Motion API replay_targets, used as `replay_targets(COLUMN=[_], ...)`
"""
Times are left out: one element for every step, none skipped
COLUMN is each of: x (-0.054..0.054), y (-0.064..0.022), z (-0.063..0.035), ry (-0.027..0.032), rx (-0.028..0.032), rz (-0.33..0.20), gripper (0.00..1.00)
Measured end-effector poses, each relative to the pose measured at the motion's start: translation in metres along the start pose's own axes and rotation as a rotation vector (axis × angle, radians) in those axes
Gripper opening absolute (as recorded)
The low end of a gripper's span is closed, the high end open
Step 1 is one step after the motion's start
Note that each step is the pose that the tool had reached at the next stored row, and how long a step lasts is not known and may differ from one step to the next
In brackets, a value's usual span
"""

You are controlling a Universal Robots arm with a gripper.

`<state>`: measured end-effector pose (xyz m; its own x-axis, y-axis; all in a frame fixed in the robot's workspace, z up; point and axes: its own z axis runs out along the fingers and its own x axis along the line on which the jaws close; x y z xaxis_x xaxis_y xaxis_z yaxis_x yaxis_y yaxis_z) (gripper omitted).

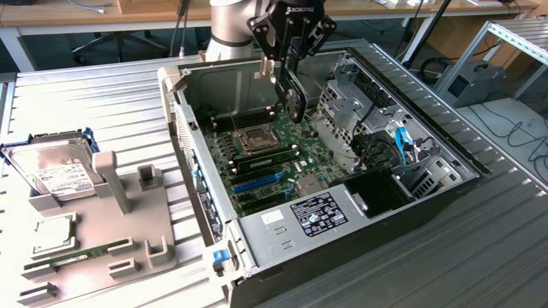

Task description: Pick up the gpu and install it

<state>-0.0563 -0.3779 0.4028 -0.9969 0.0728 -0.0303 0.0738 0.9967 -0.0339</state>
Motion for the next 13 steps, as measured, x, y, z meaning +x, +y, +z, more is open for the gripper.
replay_targets(x=[-0.0003,-0.0007,-0.0011,-0.0015,-0.0019,-0.0023,-0.0028,-0.0032,-0.0037,-0.0040,-0.0044,-0.0047,-0.0050], y=[0.0001,0.0001,0.0002,0.0003,0.0003,0.0004,0.0005,0.0005,0.0006,0.0007,0.0007,0.0008,0.0008], z=[0.0002,0.0004,0.0006,0.0008,0.0010,0.0012,0.0014,0.0016,0.0019,0.0021,0.0023,0.0025,0.0027], ry=[0.0000,-0.0001,-0.0001,-0.0001,-0.0002,-0.0002,-0.0002,-0.0003,-0.0003,-0.0003,-0.0004,-0.0003,-0.0004], rx=[0.0002,0.0006,0.0010,0.0013,0.0017,0.0021,0.0026,0.0029,0.0034,0.0037,0.0040,0.0043,0.0046], rz=[0.000,0.000,0.000,0.000,0.000,0.000,0.000,0.000,0.000,0.000,0.000,0.000,0.000], gripper=[0.26,0.26,0.26,0.26,0.26,0.26,0.26,0.26,0.26,0.26,0.26,0.26,0.26])
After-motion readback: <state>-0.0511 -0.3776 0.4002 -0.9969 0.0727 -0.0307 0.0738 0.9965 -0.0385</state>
